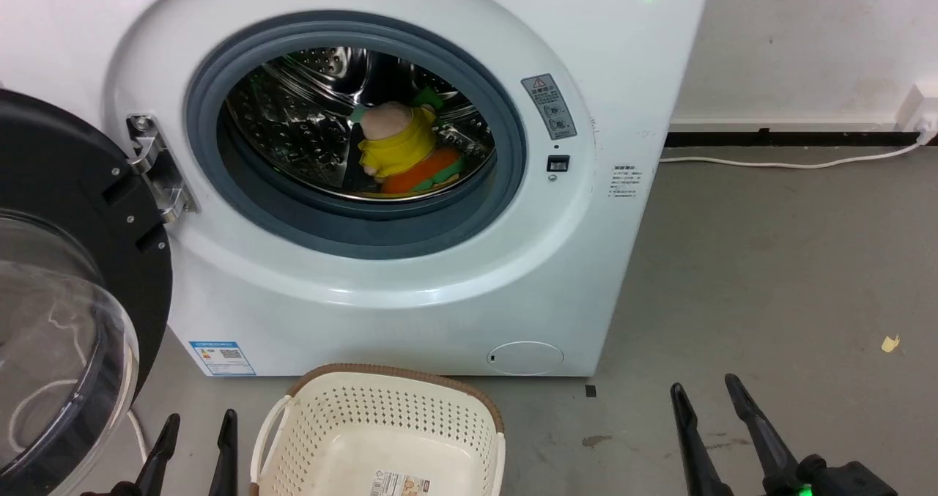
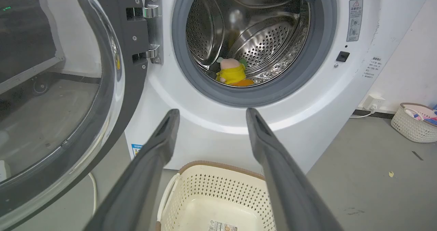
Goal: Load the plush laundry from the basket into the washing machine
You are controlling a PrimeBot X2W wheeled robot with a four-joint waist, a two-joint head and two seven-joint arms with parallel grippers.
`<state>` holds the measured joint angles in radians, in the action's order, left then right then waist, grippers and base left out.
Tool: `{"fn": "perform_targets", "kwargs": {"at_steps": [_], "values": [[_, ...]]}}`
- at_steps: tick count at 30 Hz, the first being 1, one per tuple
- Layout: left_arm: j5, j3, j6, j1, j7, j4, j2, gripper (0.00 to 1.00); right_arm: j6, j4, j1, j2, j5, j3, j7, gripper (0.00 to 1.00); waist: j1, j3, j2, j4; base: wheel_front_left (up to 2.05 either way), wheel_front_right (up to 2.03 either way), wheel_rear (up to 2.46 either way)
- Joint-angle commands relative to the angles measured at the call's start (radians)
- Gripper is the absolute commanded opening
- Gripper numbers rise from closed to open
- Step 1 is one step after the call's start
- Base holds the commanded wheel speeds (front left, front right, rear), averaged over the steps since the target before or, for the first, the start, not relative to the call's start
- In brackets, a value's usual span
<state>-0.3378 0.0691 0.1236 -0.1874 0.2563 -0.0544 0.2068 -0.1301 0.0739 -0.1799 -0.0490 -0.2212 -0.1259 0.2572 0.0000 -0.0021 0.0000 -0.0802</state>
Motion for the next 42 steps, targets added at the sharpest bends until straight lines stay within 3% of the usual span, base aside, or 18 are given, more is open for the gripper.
{"fn": "perform_targets", "kwargs": {"at_steps": [1, 12, 13, 42], "values": [[0.008, 0.004, 0.003, -0.011, 0.005, -0.004, -0.004, 1.00, -0.001, -0.003, -0.008, -0.001, 0.007, -0.005, 0.005, 1.00, 0.0000, 0.000, 0.0000, 0.005, 0.00, 0.00, 0.00], [0.022, 0.013, 0.007, -0.003, 0.005, -0.020, -0.030, 1.00, -0.001, -0.012, -0.011, -0.001, 0.009, -0.017, 0.005, 1.00, 0.0000, 0.000, 0.0000, 0.024, 0.00, 0.00, 0.00], [0.019, 0.010, 0.003, 0.000, 0.000, -0.018, -0.030, 0.00, 0.000, -0.010, -0.001, 0.000, 0.003, -0.016, 0.000, 0.00, 0.0000, 0.000, 0.0000, 0.025, 0.00, 0.00, 0.00], [0.084, -0.007, -0.023, 0.039, -0.053, -0.003, -0.056, 0.00, 0.000, -0.023, 0.036, 0.000, 0.047, 0.014, -0.053, 0.00, 0.0000, 0.001, 0.0000, 0.037, 0.00, 0.00, 0.00]]}}
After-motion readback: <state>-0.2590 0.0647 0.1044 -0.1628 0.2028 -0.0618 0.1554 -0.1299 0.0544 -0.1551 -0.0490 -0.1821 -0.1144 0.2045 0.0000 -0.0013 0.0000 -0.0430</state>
